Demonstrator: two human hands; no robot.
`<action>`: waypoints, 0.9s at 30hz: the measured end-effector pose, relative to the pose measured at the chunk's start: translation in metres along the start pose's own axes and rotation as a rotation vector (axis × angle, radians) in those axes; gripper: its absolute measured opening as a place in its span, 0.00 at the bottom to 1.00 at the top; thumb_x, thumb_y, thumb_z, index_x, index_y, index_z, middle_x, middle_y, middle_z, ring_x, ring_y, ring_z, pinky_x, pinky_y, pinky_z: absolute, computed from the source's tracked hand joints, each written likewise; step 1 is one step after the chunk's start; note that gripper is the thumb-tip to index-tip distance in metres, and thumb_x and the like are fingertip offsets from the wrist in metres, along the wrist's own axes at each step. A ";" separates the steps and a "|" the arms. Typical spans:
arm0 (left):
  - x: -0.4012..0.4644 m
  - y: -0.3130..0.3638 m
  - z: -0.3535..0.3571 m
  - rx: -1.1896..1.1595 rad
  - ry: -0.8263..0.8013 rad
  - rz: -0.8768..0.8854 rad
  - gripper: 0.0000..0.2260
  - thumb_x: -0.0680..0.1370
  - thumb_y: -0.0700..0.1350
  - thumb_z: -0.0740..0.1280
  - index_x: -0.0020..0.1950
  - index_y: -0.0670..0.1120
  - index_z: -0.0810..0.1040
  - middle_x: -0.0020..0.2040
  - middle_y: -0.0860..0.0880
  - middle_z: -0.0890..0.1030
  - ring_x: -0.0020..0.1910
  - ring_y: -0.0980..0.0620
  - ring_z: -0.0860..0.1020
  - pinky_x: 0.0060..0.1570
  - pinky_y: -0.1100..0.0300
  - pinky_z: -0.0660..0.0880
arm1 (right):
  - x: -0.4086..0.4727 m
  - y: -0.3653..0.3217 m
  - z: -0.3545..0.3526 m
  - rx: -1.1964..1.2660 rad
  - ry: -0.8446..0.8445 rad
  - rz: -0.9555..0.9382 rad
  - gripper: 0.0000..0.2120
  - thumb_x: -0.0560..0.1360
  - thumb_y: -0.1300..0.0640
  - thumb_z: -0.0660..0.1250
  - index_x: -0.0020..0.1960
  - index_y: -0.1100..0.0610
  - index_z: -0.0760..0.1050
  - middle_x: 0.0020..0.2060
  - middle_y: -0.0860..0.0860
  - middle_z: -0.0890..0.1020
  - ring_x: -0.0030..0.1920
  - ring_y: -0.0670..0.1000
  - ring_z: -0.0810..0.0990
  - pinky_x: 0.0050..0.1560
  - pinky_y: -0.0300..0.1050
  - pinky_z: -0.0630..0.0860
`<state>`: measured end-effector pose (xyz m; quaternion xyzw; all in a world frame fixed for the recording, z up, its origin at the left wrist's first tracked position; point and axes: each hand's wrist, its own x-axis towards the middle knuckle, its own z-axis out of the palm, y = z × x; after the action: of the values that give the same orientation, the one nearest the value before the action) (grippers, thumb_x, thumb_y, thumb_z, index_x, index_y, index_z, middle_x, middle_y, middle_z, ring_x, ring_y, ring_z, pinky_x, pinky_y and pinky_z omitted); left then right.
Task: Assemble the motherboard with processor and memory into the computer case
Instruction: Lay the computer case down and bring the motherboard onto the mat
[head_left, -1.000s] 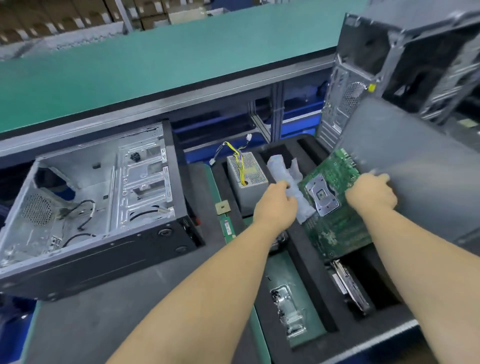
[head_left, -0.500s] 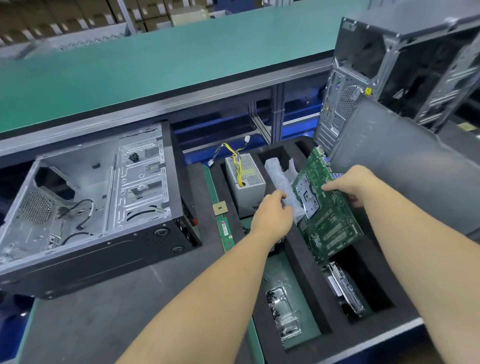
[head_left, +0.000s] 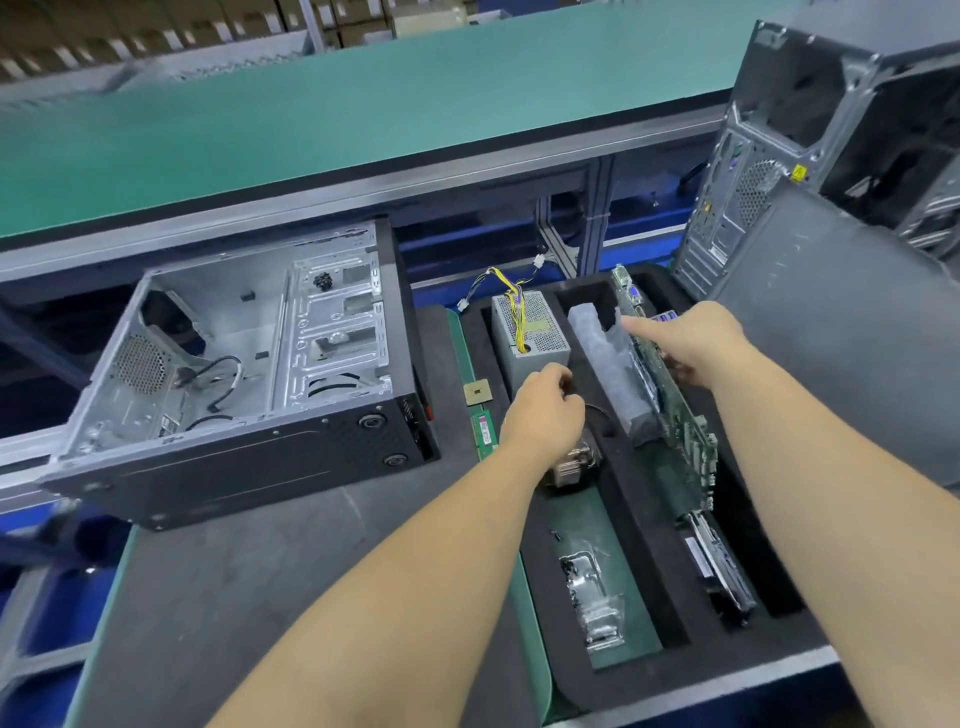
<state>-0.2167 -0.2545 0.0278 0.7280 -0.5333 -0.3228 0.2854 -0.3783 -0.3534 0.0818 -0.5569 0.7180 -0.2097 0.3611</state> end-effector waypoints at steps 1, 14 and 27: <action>-0.003 -0.002 -0.004 -0.015 0.015 -0.006 0.17 0.78 0.43 0.59 0.67 0.50 0.73 0.60 0.48 0.77 0.56 0.46 0.76 0.57 0.48 0.76 | -0.008 -0.008 0.001 -0.028 0.029 -0.042 0.28 0.68 0.35 0.76 0.36 0.59 0.70 0.29 0.53 0.75 0.31 0.55 0.75 0.37 0.50 0.78; -0.111 -0.073 -0.098 0.080 0.104 0.114 0.17 0.77 0.42 0.59 0.65 0.51 0.74 0.62 0.48 0.77 0.59 0.43 0.76 0.58 0.48 0.74 | -0.187 -0.047 0.105 -0.511 0.294 -0.316 0.34 0.70 0.29 0.68 0.53 0.60 0.77 0.48 0.58 0.83 0.50 0.61 0.82 0.40 0.47 0.70; -0.207 -0.176 -0.162 -0.062 0.154 -0.015 0.13 0.80 0.46 0.57 0.63 0.52 0.74 0.56 0.53 0.79 0.51 0.48 0.78 0.50 0.53 0.76 | -0.314 -0.033 0.208 -0.726 0.369 -0.414 0.35 0.70 0.27 0.67 0.54 0.59 0.77 0.49 0.56 0.81 0.49 0.59 0.84 0.38 0.47 0.73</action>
<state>-0.0336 0.0030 0.0301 0.7454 -0.4942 -0.2841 0.3456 -0.1632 -0.0437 0.0586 -0.7326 0.6708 -0.1081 -0.0409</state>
